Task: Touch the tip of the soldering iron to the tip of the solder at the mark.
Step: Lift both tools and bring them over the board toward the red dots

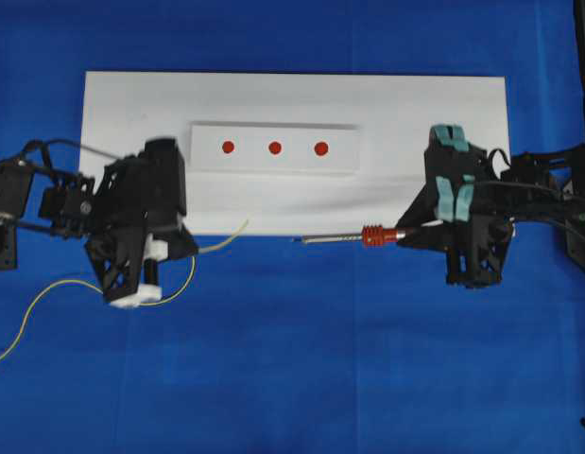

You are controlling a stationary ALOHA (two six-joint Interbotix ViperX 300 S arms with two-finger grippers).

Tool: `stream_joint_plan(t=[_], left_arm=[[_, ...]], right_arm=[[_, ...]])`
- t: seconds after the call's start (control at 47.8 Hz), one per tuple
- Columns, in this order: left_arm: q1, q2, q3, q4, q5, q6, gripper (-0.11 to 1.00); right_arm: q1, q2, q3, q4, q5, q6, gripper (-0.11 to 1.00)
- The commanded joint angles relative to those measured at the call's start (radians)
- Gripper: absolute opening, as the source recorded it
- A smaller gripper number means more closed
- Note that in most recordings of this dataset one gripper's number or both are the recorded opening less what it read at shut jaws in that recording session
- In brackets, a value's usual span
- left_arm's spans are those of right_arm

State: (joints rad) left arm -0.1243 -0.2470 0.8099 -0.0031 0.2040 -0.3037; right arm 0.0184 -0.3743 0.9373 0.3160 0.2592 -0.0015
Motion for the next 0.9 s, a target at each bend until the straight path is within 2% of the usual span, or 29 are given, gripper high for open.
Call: stream_joint_plan(t=[0.0, 0.188, 0.418, 0.586, 0.878], left_arm=[[0.041, -0.014, -0.021, 0.003, -0.002, 0.014, 0.02], [0.109, -0.003, -0.034, 0.003, -0.003, 0.061, 0.02], [0.183, 0.020, -0.057, 0.003, -0.003, 0.115, 0.02], [0.212, 0.026, -0.066, 0.003, -0.003, 0.140, 0.02], [0.224, 0.023, -0.060, 0.003, -0.002, 0.140, 0.02]], right_arm=[[-0.052, -0.006, -0.031, -0.025, 0.014, 0.000, 0.06], [-0.150, 0.023, -0.055, -0.067, 0.029, 0.000, 0.06], [-0.219, 0.061, -0.091, -0.127, 0.035, 0.000, 0.06], [-0.241, 0.077, -0.106, -0.146, 0.041, 0.000, 0.06], [-0.244, 0.080, -0.109, -0.152, 0.048, 0.002, 0.06]])
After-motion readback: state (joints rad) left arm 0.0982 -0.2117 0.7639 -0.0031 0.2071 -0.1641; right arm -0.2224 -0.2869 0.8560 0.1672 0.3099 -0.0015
